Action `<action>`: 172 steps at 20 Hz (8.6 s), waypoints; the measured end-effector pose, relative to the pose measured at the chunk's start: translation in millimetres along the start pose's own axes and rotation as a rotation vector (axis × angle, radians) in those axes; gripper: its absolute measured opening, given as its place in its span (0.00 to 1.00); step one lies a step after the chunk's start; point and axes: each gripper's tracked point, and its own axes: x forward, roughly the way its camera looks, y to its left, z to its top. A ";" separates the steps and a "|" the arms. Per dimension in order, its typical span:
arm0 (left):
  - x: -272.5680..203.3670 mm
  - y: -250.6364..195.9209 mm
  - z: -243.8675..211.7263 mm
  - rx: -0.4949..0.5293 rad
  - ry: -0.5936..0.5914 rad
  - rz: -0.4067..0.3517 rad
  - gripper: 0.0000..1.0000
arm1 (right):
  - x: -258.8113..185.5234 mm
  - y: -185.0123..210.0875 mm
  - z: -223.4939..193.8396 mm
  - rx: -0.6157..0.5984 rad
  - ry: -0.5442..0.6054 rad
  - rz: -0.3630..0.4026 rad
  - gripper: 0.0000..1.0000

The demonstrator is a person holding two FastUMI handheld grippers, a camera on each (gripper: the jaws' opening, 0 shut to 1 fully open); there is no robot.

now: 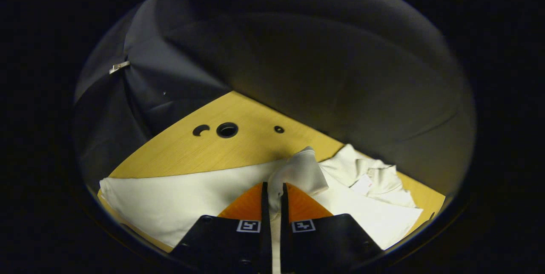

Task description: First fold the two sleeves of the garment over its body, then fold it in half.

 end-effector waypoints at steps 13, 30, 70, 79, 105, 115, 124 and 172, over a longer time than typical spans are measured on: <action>117.5 102.6 -15.6 -0.038 0.066 0.227 0.97 | -75.5 -9.0 -10.3 0.126 -0.101 -0.074 0.98; 164.8 142.6 -90.6 -0.153 0.283 0.329 0.98 | -259.0 -186.9 -99.5 0.384 -0.169 -0.378 0.98; 229.6 -174.0 134.8 -0.028 0.116 -0.169 0.06 | -404.2 -306.6 -254.5 0.489 -0.215 -0.685 0.98; 192.1 -425.8 115.9 0.189 0.104 -0.518 0.06 | -410.6 -317.0 -300.1 0.553 -0.191 -0.689 0.98; 95.9 -516.6 44.7 0.432 0.098 -0.759 0.98 | -381.5 -266.1 -307.4 0.633 -0.162 -0.568 1.00; 111.9 -327.7 42.2 0.327 0.175 -0.551 0.98 | -327.5 -206.5 -295.3 0.601 -0.096 -0.438 1.00; 121.9 -204.6 -38.4 0.217 0.345 -0.398 0.98 | -300.8 -191.5 -323.6 0.689 -0.023 -0.446 1.00; 116.3 -228.7 -135.0 0.337 0.379 -0.417 0.10 | -249.4 -185.2 -326.5 0.674 0.054 -0.395 0.08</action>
